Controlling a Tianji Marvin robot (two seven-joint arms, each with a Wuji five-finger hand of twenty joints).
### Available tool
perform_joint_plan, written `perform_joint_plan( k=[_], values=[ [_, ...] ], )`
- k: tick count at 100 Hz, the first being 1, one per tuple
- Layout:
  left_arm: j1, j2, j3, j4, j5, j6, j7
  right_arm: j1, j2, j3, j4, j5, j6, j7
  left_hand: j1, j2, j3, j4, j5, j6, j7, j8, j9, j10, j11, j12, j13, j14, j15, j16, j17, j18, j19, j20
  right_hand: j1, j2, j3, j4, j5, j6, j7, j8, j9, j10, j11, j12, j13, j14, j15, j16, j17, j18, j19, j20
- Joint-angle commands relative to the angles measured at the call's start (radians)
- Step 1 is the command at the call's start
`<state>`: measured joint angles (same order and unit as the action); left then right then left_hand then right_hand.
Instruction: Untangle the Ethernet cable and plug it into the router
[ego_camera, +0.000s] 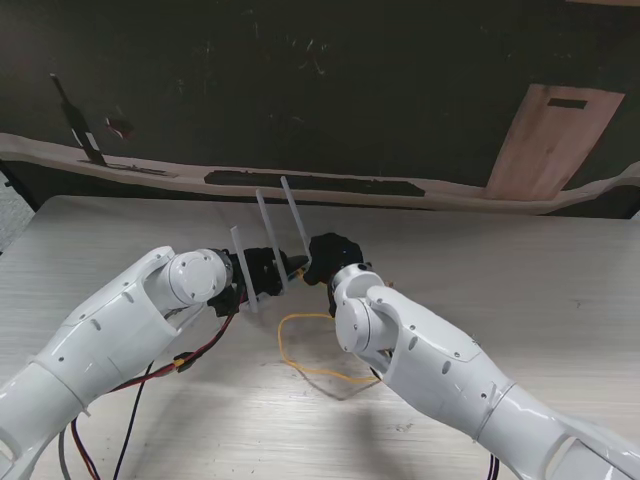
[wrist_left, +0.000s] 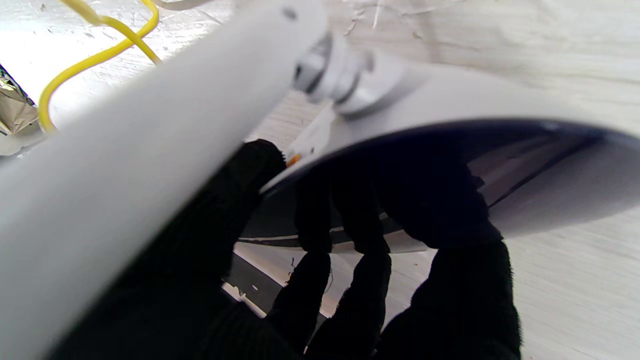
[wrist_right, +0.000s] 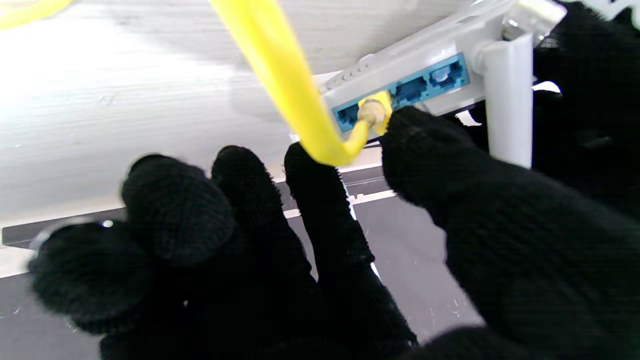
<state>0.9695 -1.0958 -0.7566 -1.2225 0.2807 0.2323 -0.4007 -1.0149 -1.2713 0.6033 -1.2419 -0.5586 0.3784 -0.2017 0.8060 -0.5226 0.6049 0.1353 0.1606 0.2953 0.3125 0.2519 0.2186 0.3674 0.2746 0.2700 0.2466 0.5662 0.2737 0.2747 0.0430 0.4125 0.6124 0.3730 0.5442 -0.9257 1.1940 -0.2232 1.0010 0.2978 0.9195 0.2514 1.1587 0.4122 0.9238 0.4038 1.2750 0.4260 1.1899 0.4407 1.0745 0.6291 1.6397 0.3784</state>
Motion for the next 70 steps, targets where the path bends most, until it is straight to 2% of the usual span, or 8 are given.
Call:
perform_joint_plan(
  k=[1,18,38,70],
  values=[
    [0.048,0.0,0.03,0.054,-0.01,0.023,-0.05,-0.003,-0.001,-0.004,-0.008,0.002,0.001,0.019,0.234,0.162,0.192,0.056,0.118,-0.038,0.145,0.046,0.123,-0.089,0.165,0.068,0.161,-0.196,0.266,0.104,0.11,-0.169,0.301,0.092,0.036,-0.042,0.033,-0.04,0.01,0.003,0.048,-0.033,0.019,0.062,-0.006,-0.009,0.005,0.012,0.023,0.0,0.006,0.069,0.023,-0.011],
    [0.046,-0.002,0.032,0.058,-0.012,0.022,-0.049,-0.003,-0.001,-0.007,-0.01,0.01,0.001,0.027,0.235,0.162,0.191,0.055,0.12,-0.037,0.145,0.046,0.124,-0.089,0.165,0.068,0.16,-0.196,0.266,0.104,0.109,-0.168,0.301,0.092,0.088,-0.067,0.056,-0.065,-0.015,-0.001,0.128,-0.085,0.033,0.057,0.002,-0.006,0.007,-0.001,0.05,0.015,0.013,0.051,0.049,-0.002],
    [0.043,-0.004,0.036,0.065,-0.017,0.018,-0.048,-0.003,-0.003,-0.011,-0.013,0.018,0.003,0.031,0.234,0.162,0.191,0.055,0.12,-0.036,0.144,0.046,0.123,-0.089,0.165,0.068,0.161,-0.196,0.266,0.104,0.109,-0.169,0.301,0.092,0.125,-0.067,0.067,-0.072,-0.029,-0.003,0.185,-0.102,0.05,0.054,0.016,0.001,0.009,-0.013,0.087,0.034,0.026,0.022,0.085,0.021],
    [0.04,-0.006,0.038,0.072,-0.019,0.013,-0.045,0.0,-0.006,-0.017,-0.012,0.024,0.007,0.036,0.232,0.163,0.19,0.054,0.12,-0.036,0.143,0.045,0.124,-0.091,0.165,0.068,0.16,-0.196,0.266,0.104,0.108,-0.168,0.3,0.092,0.192,-0.035,0.112,-0.058,-0.022,-0.015,0.206,-0.106,0.066,0.048,0.017,-0.005,0.011,-0.024,0.106,0.044,0.03,0.01,0.098,0.035]
  ],
)
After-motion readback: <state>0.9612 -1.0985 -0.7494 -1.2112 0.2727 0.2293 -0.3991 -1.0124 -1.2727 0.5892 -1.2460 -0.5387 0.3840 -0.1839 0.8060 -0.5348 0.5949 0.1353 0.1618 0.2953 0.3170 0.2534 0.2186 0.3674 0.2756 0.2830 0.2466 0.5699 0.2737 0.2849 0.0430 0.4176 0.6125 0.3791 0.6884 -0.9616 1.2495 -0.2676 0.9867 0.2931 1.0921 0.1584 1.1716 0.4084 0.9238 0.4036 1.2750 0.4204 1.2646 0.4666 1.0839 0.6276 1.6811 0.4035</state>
